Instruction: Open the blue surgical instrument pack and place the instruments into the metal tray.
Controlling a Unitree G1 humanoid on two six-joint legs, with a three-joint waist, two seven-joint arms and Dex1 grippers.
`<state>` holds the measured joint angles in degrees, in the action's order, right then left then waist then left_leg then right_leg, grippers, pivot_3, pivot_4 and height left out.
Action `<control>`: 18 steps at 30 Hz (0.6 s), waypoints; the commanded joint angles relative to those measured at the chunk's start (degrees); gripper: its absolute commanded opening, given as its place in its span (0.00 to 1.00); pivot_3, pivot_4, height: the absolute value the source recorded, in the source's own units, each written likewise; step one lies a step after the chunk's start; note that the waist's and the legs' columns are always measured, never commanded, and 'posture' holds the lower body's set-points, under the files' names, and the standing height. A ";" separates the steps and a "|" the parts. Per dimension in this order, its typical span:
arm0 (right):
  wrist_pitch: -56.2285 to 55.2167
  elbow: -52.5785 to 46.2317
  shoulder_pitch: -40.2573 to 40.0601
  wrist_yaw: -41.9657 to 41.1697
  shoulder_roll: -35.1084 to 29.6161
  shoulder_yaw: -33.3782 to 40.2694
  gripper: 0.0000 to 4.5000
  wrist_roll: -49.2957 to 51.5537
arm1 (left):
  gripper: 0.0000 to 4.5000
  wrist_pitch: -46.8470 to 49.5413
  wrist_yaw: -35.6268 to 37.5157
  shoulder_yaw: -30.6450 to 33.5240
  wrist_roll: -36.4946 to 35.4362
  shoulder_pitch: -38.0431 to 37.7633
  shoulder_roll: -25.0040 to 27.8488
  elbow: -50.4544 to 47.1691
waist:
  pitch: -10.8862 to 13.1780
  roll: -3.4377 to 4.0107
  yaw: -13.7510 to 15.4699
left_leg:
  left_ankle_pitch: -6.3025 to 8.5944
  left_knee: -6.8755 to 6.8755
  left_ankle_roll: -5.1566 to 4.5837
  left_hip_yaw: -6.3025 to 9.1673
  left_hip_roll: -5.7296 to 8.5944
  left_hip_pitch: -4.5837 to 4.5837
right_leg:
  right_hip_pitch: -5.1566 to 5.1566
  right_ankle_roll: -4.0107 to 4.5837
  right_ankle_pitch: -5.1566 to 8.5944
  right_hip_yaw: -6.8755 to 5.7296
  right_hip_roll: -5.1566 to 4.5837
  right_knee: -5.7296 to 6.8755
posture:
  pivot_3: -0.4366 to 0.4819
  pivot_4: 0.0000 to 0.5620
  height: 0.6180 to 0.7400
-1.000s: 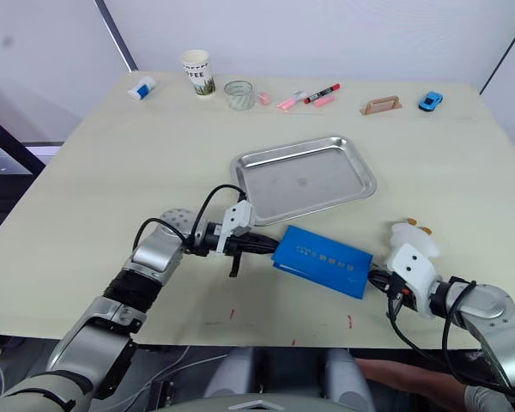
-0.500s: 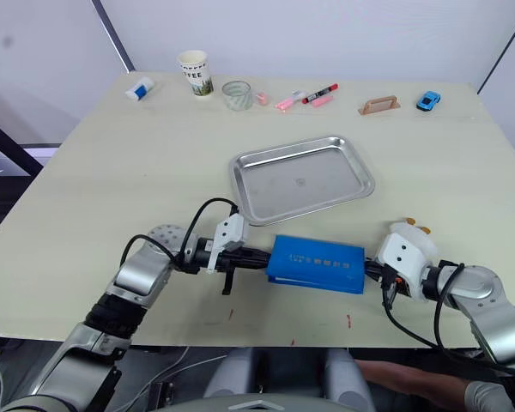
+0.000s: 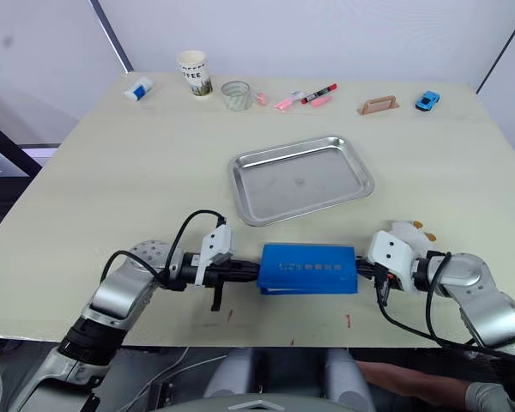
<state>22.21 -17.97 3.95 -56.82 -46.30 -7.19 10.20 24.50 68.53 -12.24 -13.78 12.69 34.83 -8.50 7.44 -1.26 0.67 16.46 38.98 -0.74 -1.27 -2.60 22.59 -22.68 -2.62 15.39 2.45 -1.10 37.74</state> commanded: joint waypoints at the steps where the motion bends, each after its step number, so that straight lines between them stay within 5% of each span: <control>1: -1.52 -1.28 1.00 -1.51 0.81 -1.79 0.00 0.80 | 0.01 0.08 -0.26 -0.30 -1.88 -1.07 0.23 -3.72 | 0.00 0.00 0.00 | 0.00 0.00 0.00 0.00 0.00 -0.01 | 0.00 0.00 0.00 -0.01 0.00 0.00 | 0.48 0.27 1.00; 18: -1.25 -2.10 0.45 -3.24 -0.08 -1.40 0.00 0.97 | 0.01 3.34 -3.13 -0.64 -3.75 -4.38 1.05 -8.99 | 0.00 0.00 0.18 | 0.08 0.00 -0.10 -0.05 -0.01 -0.15 | 0.01 0.04 -0.02 -1.76 -1.11 0.02 | 0.48 0.27 1.00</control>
<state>21.85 -17.54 4.86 -58.48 -46.44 -7.82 9.65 28.27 65.26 -11.89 -15.93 8.20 36.32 -14.70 7.44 -1.26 0.85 16.54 38.98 -0.85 -1.32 -2.60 22.43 -22.67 -2.58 15.37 0.66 -2.23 37.76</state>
